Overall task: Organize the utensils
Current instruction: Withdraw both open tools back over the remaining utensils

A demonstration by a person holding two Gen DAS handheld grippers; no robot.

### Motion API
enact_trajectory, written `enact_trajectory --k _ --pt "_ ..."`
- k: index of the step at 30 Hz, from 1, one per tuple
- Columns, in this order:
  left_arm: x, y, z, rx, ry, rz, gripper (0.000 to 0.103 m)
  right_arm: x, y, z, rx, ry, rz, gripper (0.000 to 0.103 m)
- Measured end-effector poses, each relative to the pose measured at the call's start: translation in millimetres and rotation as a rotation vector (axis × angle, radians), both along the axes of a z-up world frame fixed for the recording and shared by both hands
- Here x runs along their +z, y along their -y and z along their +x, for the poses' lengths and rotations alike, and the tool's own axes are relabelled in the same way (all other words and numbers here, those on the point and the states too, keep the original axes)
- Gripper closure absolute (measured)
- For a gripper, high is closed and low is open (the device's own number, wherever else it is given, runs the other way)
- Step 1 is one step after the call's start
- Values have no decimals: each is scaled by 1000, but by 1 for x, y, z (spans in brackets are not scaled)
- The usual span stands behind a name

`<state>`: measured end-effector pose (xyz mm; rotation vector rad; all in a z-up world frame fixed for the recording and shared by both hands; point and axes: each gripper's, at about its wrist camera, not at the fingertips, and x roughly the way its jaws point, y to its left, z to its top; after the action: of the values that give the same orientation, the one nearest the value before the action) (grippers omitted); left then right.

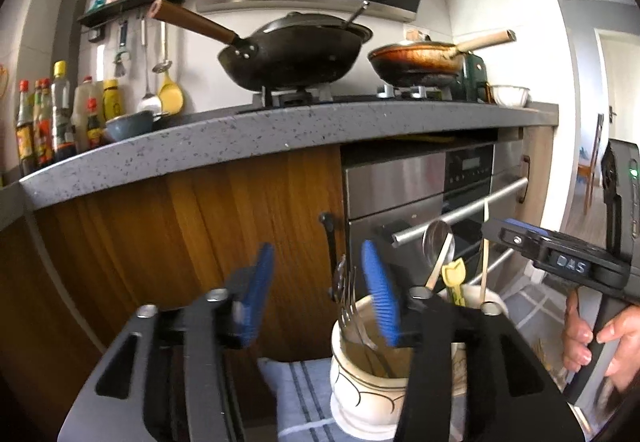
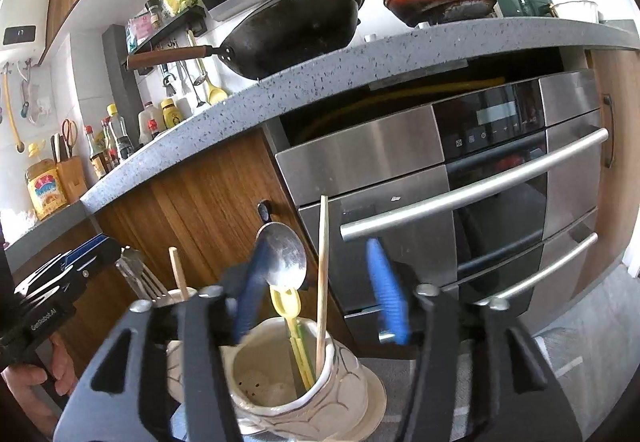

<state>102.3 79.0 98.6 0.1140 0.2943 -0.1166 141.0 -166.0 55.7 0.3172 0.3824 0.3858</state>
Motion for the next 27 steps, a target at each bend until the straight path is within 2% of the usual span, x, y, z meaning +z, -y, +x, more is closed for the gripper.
enact_trajectory --k 1,5,7,10,13,18,27 --pt "3 0 -3 8 3 -9 36 4 2 -3 0 1 -3 38" --pt "14 2 -19 11 3 -33 25 18 13 -22 1 7 -20 26" --pt "18 6 -29 11 0 -35 19 24 19 -32 -2 -3 -44 17" --pt "22 14 -44 12 -5 -29 10 26 30 -51 -8 -18 -89 11" --pt "21 28 -59 -16 -25 -28 7 22 43 -67 -20 -37 -115 6" --pt "7 55 -72 -84 -86 -39 6 6 69 -84 -61 -89 -126 6" --pt "-57 109 -70 -198 -253 -13 6 -40 93 -81 -125 -216 -152 6"
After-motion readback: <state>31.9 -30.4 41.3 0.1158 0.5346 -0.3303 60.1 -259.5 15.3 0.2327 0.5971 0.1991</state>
